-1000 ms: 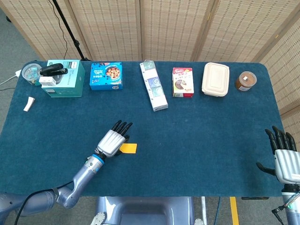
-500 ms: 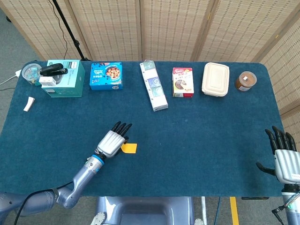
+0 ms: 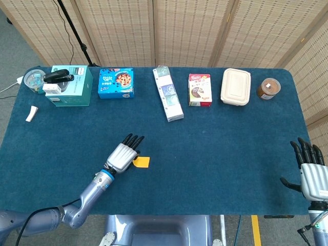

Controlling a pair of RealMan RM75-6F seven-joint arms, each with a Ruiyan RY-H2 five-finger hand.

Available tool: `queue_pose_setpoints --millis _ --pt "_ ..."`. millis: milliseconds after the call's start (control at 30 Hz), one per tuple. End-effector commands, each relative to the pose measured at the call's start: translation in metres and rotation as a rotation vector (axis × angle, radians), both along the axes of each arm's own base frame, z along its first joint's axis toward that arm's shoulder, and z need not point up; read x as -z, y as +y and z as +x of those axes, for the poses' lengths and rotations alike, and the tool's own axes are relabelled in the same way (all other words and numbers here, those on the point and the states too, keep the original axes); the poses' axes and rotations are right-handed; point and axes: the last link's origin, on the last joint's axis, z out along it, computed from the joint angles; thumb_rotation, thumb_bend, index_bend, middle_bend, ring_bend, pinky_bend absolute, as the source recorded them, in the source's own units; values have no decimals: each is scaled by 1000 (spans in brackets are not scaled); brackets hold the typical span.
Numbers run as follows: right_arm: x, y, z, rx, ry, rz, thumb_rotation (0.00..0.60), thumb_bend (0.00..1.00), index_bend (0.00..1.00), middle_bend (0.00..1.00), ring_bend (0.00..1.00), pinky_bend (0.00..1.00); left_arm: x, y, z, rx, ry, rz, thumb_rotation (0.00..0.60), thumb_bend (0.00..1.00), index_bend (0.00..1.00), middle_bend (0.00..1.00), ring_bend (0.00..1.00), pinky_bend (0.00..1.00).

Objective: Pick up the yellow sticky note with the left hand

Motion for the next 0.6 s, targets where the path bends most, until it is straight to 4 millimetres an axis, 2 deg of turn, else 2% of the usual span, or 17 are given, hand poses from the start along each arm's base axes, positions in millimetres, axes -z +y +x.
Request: queue_pose_setpoints --millis 33,600 --pt "0 0 0 0 0 0 600 0 17 0 0 0 0 0 0 -2 3 -3 600 388 570 0 0 0" --pt "-1 0 0 -1 -5 -2 600 0 17 0 0 0 1 0 2 -4 13 6 600 417 635 0 0 0"
